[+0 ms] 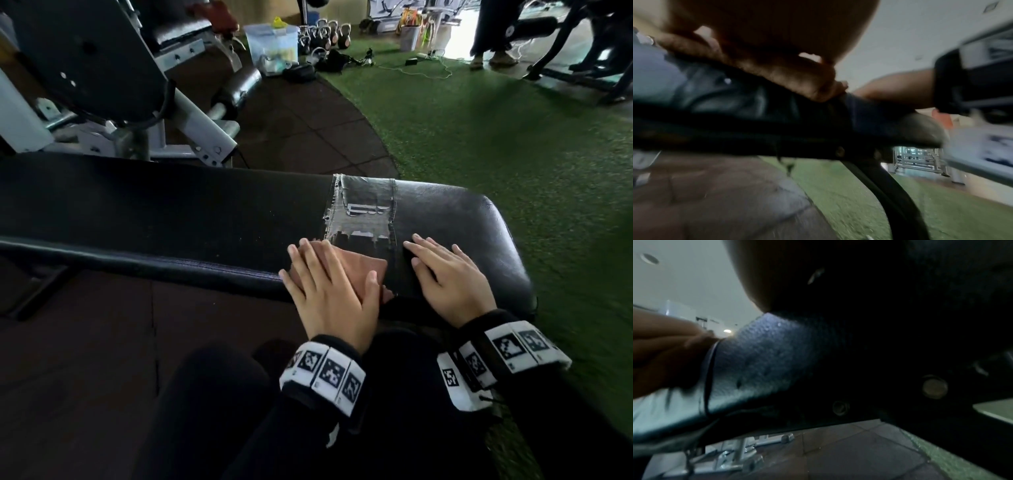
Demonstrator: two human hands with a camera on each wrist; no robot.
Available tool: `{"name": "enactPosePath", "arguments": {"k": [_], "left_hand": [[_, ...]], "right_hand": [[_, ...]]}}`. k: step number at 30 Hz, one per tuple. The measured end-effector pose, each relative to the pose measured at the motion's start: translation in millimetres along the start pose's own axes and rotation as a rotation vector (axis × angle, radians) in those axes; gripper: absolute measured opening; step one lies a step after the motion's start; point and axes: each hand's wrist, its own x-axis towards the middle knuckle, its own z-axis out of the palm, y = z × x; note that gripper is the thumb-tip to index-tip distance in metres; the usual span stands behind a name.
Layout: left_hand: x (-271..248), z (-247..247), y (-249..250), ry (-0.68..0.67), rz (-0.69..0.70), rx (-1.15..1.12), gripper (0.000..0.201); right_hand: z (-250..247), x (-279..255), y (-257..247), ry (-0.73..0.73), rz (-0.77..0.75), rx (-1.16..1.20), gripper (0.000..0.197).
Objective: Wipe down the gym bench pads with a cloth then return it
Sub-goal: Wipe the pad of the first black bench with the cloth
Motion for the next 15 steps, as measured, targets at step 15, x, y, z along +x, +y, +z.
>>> {"name": "enactPosePath", "arguments": {"k": [15], "left_hand": [[-19.2,34.7,-14.5,0.235,-0.178,-0.47,0.091]], "right_hand": [[-2.1,-5.0,-6.3,0.053,0.065,0.017,0.034]]}}
